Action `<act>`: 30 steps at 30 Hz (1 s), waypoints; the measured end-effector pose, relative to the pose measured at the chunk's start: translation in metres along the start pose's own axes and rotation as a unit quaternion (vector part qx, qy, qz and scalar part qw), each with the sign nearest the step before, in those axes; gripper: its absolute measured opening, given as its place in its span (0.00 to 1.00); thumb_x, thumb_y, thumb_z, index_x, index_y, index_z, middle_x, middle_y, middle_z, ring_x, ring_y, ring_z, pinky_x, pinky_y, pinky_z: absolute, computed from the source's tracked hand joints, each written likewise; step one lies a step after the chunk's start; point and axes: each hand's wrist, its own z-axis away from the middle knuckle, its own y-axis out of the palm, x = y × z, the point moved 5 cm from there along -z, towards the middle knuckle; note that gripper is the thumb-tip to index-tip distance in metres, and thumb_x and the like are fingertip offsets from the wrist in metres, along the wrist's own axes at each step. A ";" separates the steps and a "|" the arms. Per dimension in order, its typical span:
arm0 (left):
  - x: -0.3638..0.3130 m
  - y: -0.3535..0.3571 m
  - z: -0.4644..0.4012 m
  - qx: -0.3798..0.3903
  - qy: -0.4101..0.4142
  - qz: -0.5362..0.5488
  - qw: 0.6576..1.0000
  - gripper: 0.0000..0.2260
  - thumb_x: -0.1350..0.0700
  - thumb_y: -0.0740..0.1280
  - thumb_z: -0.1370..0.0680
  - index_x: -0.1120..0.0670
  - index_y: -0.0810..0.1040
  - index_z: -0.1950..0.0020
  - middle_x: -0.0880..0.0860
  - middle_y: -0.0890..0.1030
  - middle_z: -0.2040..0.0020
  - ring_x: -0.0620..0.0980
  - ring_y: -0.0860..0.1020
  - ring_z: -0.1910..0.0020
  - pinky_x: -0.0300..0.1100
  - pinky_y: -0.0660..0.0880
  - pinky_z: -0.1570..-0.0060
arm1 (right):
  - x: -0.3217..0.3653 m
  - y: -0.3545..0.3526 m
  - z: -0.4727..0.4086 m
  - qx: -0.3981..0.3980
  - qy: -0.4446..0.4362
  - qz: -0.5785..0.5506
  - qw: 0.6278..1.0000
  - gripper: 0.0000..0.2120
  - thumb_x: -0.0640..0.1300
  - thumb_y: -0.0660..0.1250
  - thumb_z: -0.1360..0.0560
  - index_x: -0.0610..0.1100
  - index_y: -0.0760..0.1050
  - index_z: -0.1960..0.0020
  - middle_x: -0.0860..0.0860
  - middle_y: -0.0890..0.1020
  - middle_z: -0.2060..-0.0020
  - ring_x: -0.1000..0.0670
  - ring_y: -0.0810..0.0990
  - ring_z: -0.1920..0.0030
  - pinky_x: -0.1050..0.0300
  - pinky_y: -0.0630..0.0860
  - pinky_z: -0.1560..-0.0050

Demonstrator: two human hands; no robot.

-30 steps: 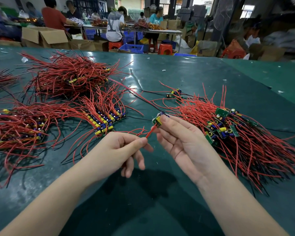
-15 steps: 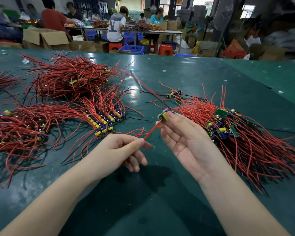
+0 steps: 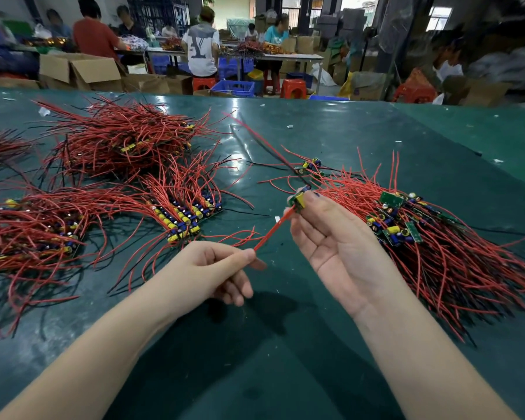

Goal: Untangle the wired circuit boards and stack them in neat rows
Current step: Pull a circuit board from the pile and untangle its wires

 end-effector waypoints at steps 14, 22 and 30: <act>0.002 -0.008 -0.002 -0.059 0.006 0.022 0.998 0.11 0.58 0.61 0.19 0.58 0.83 0.52 0.56 0.82 0.67 0.47 0.79 0.72 0.34 0.76 0.72 | 0.006 -0.004 0.000 -0.028 -0.026 -0.008 0.999 0.05 0.41 0.74 0.40 0.43 0.84 0.64 0.47 0.85 0.64 0.53 0.84 0.63 0.65 0.79 0.65; -0.002 -0.002 0.000 -0.033 0.009 0.063 0.997 0.10 0.62 0.60 0.19 0.62 0.81 0.49 0.59 0.85 0.61 0.49 0.83 0.66 0.36 0.79 0.67 | 0.012 -0.013 -0.002 -0.086 -0.030 -0.036 0.995 0.02 0.40 0.73 0.39 0.43 0.84 0.68 0.48 0.85 0.66 0.54 0.84 0.64 0.65 0.78 0.65; -0.003 0.005 0.004 -0.023 0.013 -0.023 0.999 0.08 0.62 0.62 0.20 0.60 0.81 0.47 0.57 0.86 0.56 0.50 0.84 0.59 0.40 0.81 0.56 | 0.012 -0.002 0.001 -0.027 -0.005 0.009 1.000 0.03 0.44 0.73 0.38 0.46 0.84 0.66 0.49 0.85 0.65 0.55 0.83 0.66 0.67 0.76 0.69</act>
